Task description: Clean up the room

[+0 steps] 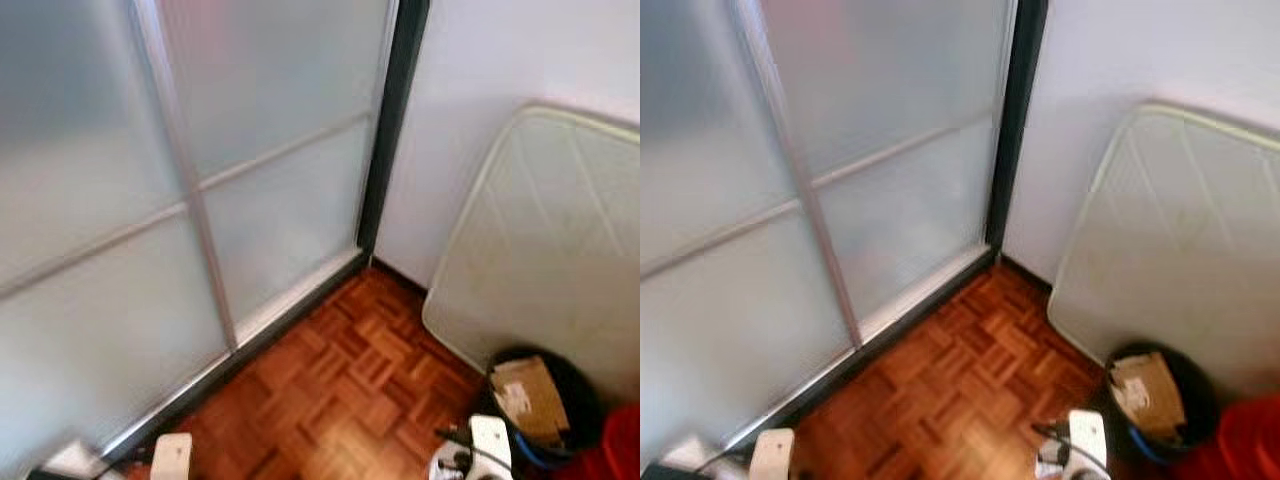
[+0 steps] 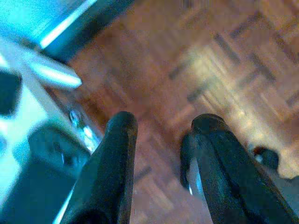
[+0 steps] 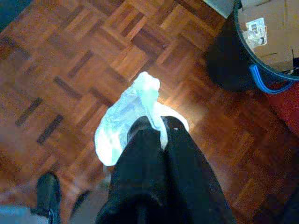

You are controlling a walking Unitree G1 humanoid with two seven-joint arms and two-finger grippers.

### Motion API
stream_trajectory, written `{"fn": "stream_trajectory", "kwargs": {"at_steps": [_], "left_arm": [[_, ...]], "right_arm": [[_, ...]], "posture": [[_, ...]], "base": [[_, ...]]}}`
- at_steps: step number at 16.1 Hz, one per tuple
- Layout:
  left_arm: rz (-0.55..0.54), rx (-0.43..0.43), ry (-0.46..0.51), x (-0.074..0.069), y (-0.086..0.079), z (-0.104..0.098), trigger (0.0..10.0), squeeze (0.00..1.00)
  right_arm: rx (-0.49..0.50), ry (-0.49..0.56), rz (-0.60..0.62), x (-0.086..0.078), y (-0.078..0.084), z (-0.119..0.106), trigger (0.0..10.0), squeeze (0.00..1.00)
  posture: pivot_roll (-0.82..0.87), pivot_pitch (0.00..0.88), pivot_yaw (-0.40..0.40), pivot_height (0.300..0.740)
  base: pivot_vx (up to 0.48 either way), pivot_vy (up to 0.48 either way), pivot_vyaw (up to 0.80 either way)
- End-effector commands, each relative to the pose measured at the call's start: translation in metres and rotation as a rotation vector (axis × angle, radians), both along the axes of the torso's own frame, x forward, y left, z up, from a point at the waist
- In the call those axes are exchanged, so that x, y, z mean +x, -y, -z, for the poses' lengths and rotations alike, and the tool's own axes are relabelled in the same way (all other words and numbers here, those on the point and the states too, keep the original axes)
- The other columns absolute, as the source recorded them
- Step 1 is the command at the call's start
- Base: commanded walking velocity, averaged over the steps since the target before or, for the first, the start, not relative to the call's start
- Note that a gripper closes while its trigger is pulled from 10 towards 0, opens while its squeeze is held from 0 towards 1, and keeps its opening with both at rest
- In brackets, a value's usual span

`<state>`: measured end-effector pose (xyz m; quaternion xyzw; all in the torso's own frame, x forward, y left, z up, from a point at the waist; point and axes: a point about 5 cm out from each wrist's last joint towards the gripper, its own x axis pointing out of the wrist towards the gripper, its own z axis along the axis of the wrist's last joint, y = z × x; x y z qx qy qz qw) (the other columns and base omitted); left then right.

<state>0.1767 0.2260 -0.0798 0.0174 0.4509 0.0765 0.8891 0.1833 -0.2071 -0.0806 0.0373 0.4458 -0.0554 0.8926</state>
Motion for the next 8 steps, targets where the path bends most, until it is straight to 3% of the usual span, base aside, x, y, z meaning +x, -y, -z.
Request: {"fn": "stream_trajectory", "kwargs": {"at_steps": [1, 7, 8], "left_arm": [[0.008, -0.022, -0.017, -0.0026, 0.0090, 0.0034, 10.0, 0.00], [0.009, -0.022, -0.015, -0.0021, 0.0090, 0.0032, 10.0, 0.00], [0.009, -0.022, -0.016, -0.0023, 0.0091, 0.0033, 10.0, 0.00]], "right_arm": [[-0.017, -0.007, 0.025, -0.0037, 0.0098, -0.0001, 10.0, 0.00], [-0.012, -0.015, 0.046, -0.0043, 0.0102, 0.0003, 10.0, 0.00], [-0.007, -0.015, 0.044, -0.0043, 0.0097, 0.0004, 10.0, 0.00]], "posture": [[0.05, 0.000, -0.036, 0.740], [0.05, 0.000, -0.038, 0.740], [0.05, 0.000, -0.038, 0.740]], "base": [[0.424, 0.000, 0.00], [0.416, 0.000, 0.00], [0.409, 0.000, -0.80]]}}
